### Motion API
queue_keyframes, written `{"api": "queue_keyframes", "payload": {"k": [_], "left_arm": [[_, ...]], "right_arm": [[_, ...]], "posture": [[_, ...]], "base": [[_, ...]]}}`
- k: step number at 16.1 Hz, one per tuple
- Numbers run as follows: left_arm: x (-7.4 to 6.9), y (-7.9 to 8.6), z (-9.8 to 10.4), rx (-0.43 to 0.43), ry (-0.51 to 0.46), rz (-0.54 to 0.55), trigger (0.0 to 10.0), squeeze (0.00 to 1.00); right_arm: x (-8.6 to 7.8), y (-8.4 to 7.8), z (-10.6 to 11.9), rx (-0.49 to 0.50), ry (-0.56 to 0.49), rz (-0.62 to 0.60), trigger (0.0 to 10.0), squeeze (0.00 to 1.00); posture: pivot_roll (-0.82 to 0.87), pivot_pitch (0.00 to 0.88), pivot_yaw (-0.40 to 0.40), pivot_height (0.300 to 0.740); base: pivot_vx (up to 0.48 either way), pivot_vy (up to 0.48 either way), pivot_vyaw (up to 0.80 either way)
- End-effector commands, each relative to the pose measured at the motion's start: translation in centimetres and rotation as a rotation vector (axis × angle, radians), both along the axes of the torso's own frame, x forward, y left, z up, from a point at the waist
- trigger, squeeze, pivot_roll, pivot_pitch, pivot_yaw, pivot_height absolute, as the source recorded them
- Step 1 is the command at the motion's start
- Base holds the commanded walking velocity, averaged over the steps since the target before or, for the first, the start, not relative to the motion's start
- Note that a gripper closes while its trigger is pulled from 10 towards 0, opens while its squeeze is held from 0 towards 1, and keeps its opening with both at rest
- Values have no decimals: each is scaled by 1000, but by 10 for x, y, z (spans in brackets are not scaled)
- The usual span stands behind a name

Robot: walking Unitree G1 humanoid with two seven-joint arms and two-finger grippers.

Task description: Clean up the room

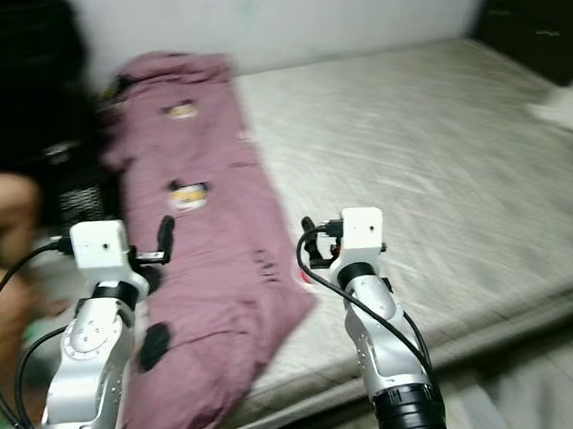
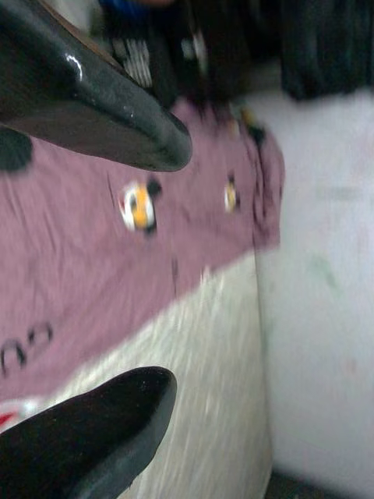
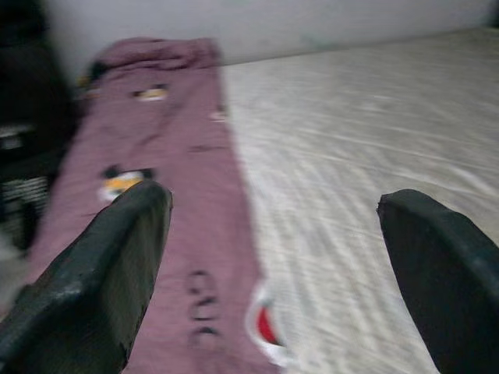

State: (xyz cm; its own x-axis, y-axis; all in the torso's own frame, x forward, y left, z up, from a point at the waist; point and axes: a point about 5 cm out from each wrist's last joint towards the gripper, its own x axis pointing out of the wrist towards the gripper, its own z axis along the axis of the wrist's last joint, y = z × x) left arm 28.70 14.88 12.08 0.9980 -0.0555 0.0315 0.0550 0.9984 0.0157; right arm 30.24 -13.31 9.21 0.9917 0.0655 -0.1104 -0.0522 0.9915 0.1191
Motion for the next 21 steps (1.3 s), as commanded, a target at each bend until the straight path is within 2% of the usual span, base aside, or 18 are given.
{"api": "queue_keyframes", "payload": {"k": [1,3,7,9,11,14,20,21], "left_arm": [[1,-1,-2,1,11,4,10000,0],[1,0,0,-4,3,16,10000,0],[-10,24,14,82,-52,104,10000,0],[-23,36,9,104,-25,136,10000,0],[-26,41,4,94,-2,156,10000,0],[-22,33,8,95,-17,148,10000,0],[-19,31,10,94,-7,151,10000,0],[-17,29,11,99,-14,154,10000,0]], "right_arm": [[1,-3,2,-3,-6,-5,10000,0],[0,-3,3,-5,-10,-2,10000,0],[-3,-1,18,18,-59,14,10000,0],[-10,1,15,14,-47,24,10000,0],[-12,2,11,17,-29,27,10000,0],[-11,6,12,26,-26,55,10000,0],[-11,5,13,27,-11,60,10000,0],[-10,5,13,27,-11,62,10000,0]], "posture": [[-3,12,-4,740],[-6,17,-5,740],[-7,59,6,740],[4,96,3,740],[6,106,1,726],[9,111,-7,696],[8,110,-12,651],[7,106,-12,631]], "base": [[0,0,0],[0,0,0],[0,0,0],[0,0,0],[0,0,0],[0,0,0],[0,0,0],[0,0,0]]}}
